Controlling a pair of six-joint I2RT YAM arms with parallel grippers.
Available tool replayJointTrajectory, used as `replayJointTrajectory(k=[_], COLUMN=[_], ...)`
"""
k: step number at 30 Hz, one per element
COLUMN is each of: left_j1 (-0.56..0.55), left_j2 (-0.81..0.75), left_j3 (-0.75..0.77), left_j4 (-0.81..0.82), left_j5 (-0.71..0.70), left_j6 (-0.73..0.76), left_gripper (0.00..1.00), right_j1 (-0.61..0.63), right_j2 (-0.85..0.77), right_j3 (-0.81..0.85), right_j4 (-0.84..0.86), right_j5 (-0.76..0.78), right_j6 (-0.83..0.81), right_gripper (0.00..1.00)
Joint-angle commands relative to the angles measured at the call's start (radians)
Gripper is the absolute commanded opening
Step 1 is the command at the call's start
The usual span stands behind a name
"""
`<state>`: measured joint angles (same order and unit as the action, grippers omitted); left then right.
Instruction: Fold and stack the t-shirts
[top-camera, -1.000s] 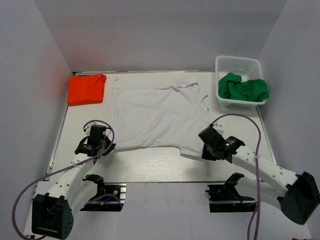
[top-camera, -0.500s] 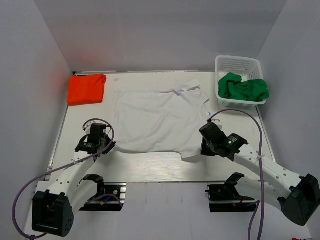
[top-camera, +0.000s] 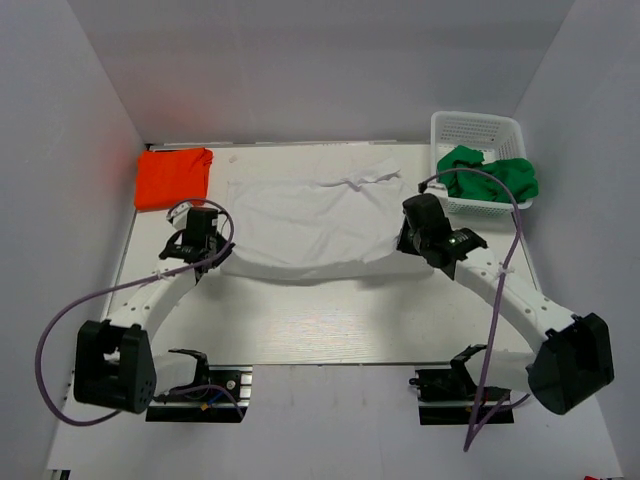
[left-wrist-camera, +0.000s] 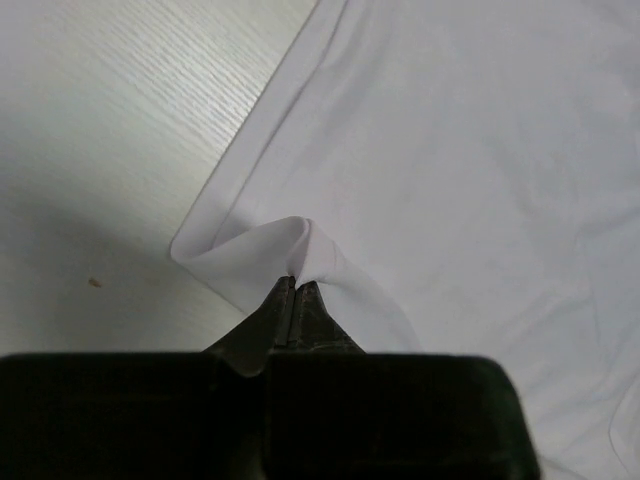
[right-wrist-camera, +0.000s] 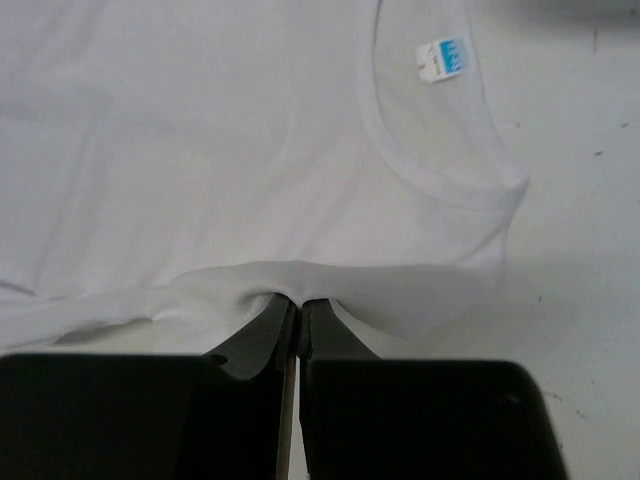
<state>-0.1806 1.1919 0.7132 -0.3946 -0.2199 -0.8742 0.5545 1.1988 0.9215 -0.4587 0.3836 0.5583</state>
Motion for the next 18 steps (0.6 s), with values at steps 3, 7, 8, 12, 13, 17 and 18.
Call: replayJointTrajectory(k=[3,7,8,12,13,17,18], left_j1=[0.010,0.010,0.010,0.020,0.030,0.067,0.067], left_j2=[0.135,0.244,0.267,0.392,0.437,0.477,0.477], left_j3=[0.136,0.202,0.215,0.318,0.331,0.405,0.414], left_j4=[0.014,0.016,0.029,0.030,0.017,0.008,-0.003], left_j5=[-0.098,-0.131,-0.131,-0.154,-0.163,-0.150,-0.150], left_j6=[-0.005,-0.005,-0.005,-0.014,-0.029,-0.049,-0.049], left_gripper=[0.00,0.00,0.00,0.00,0.00,0.54,0.81], right_j1=[-0.097,-0.160,-0.169,-0.214,-0.225,-0.261,-0.265], right_j2=[0.132,0.280,0.301,0.462,0.511,0.675,0.692], right_j3=[0.092,0.151,0.161,0.278,0.290,0.437,0.468], right_j4=[0.144,0.199,0.201,0.224,0.239,0.249,0.233], right_j5=[-0.051,-0.136,-0.156,-0.190,-0.192,-0.273,-0.338], right_j6=[-0.083,-0.103,-0.112,-0.126,-0.136,-0.187,-0.195], right_gripper=[0.00,0.00,0.00,0.00,0.00,0.24,0.37])
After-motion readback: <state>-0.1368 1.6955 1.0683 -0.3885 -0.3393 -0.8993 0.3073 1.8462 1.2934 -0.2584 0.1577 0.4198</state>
